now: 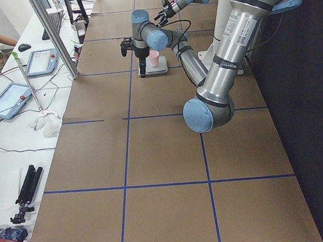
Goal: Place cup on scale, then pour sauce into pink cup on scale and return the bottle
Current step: 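Withdraw the left gripper from the cup while the right gripper reaches toward the glass bottle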
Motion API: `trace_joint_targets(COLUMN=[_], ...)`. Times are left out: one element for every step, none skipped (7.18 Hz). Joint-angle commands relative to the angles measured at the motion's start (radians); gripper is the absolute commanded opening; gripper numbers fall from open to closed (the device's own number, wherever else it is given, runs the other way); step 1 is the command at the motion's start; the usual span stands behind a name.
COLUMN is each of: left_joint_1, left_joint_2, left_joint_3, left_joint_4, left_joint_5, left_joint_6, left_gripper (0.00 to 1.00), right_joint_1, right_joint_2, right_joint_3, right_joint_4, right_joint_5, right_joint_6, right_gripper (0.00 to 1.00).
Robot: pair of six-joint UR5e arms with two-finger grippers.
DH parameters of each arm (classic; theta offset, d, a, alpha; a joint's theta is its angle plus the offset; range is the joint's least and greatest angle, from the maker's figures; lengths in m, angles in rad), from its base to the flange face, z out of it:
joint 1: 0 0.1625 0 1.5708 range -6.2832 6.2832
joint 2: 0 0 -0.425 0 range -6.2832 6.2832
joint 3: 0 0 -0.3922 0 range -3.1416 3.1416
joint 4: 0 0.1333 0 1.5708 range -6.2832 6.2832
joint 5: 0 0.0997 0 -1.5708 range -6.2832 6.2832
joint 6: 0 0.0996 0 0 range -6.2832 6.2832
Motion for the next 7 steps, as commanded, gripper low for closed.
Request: trace_joint_targets(left_joint_1=[-0.075,-0.086,-0.091,-0.092,-0.092,-0.092,-0.092], left_joint_2=[0.066,0.075,0.077,0.078,0.078,0.078,0.078], left_joint_3=[-0.009,-0.007,-0.003,-0.001,0.000,0.000,0.000], left_joint_4=[0.003,0.004,0.004,0.006,0.007,0.007,0.010], left_joint_5=[0.005,0.006,0.006,0.011,0.025,0.026,0.026], left_joint_6=[0.160,0.185,0.185,0.185,0.186,0.187,0.185], left_gripper=[1.00,1.00,1.00,1.00,1.00,1.00,1.00], right_joint_1=[0.033,0.055,0.079,0.092,0.101,0.104,0.110], right_joint_2=[0.015,0.031,0.085,0.135,0.137,0.137,0.137], right_joint_3=[-0.020,-0.040,-0.081,-0.124,-0.135,-0.137,-0.147], right_joint_4=[-0.003,-0.001,-0.001,0.000,0.002,0.009,0.026], right_joint_5=[0.004,0.004,0.004,0.004,0.006,0.012,0.016], right_joint_6=[-0.052,-0.075,-0.100,-0.098,-0.098,-0.100,-0.101], right_gripper=[1.00,1.00,1.00,1.00,1.00,1.00,1.00])
